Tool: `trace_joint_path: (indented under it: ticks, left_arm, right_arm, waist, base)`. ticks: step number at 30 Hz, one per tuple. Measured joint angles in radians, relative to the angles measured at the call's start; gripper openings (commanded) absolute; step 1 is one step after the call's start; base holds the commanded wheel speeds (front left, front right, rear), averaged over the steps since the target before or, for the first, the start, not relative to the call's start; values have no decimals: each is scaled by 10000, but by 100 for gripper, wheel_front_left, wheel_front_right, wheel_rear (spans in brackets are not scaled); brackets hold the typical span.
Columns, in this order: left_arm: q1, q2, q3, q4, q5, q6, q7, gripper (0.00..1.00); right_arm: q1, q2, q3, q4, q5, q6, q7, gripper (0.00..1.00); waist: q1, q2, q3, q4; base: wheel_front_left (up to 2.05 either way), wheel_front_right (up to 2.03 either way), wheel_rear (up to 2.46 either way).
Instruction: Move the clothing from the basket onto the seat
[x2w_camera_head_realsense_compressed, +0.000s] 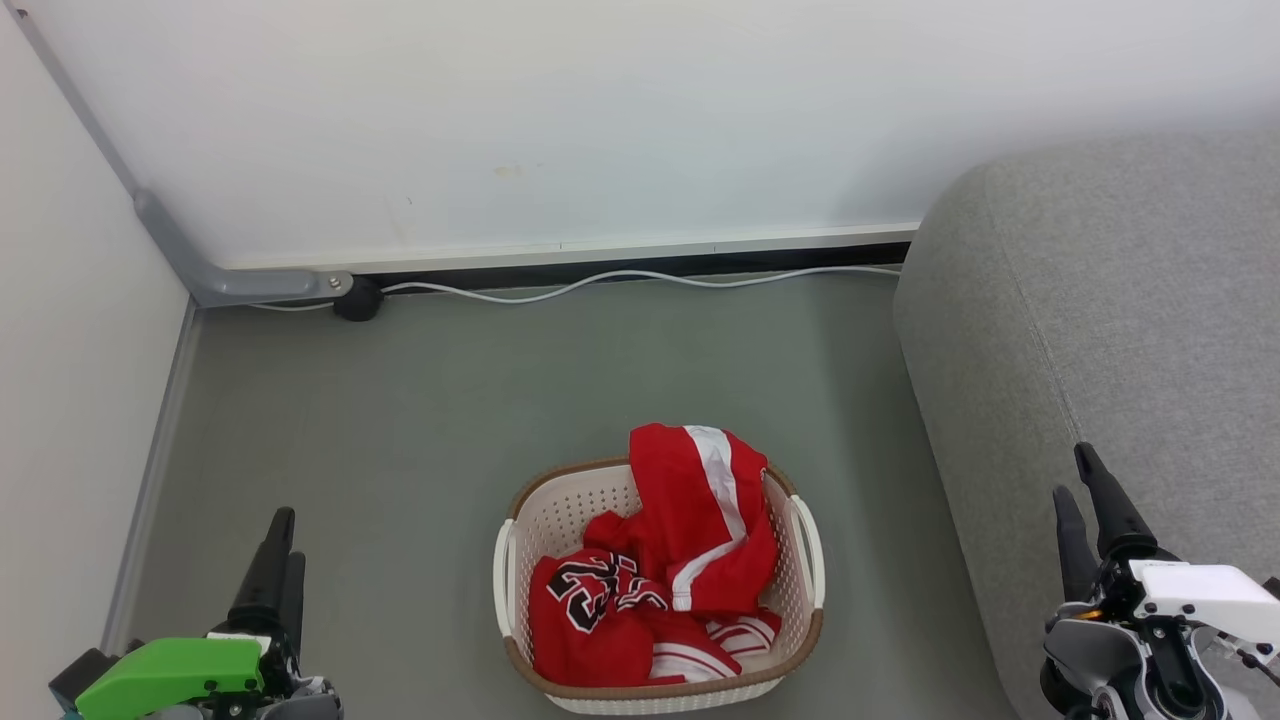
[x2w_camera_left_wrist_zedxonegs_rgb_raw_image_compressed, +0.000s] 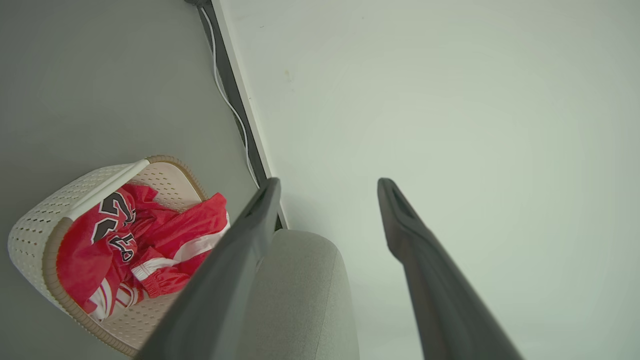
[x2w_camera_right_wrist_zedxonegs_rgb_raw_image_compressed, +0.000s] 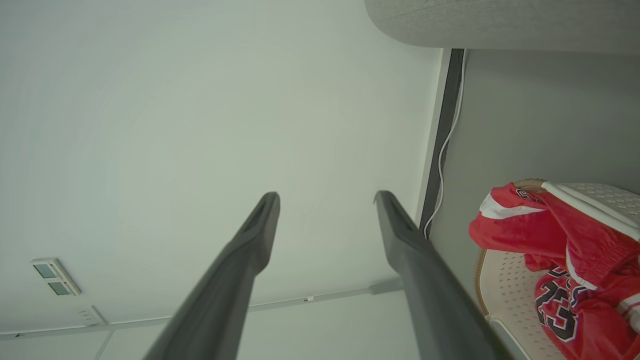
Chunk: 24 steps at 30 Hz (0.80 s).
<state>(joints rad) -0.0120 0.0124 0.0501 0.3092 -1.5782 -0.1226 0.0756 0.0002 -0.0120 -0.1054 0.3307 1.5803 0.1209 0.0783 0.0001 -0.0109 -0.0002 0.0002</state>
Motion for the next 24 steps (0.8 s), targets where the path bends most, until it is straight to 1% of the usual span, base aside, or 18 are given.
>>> trace_joint_path:
  ticks: [7, 9, 13, 15, 20, 21, 24]
  left_arm:
    - [1, 4, -155, -274, 543, 4, -295, 100]
    - [1, 6, -180, -336, 717, 12, -345, 100]
    - [1, 35, -244, -512, 1273, 90, -508, 100]
    - [1, 42, -244, -621, 1597, 102, -535, 100]
    - [1, 69, -303, -899, 2424, 190, -723, 100]
    - [1, 75, -330, -961, 2550, 222, -780, 100]
    - [1, 121, -447, -1114, 3150, 274, -872, 100]
  right_arm:
    - [-1, -8, 119, -146, -644, -8, -276, 100]
    - [-2, -17, 111, -240, -880, -81, -341, 100]
    - [-4, -29, 142, -414, -1494, -84, -476, 100]
    - [-4, -31, 196, -504, -1808, -159, -531, 100]
    - [-4, -36, 382, -711, -2546, -196, -704, 100]
    - [-4, -40, 424, -761, -2681, -272, -738, 100]
    - [-4, -44, 535, -892, -3193, -349, -871, 100]
  waist:
    - [0, 0, -25, 0]
    - [0, 0, -31, 0]
    - [0, 0, -43, -3]
    - [0, 0, -48, -3]
    - [0, 0, -54, 0]
    - [0, 0, -55, 0]
    - [0, 0, -59, 4]
  base:
    - [0, 0, 0]
    - [0, 0, 0]
    - [0, 0, 0]
    - [0, 0, 0]
    - [0, 0, 0]
    - [0, 0, 0]
    - [0, 0, 0]
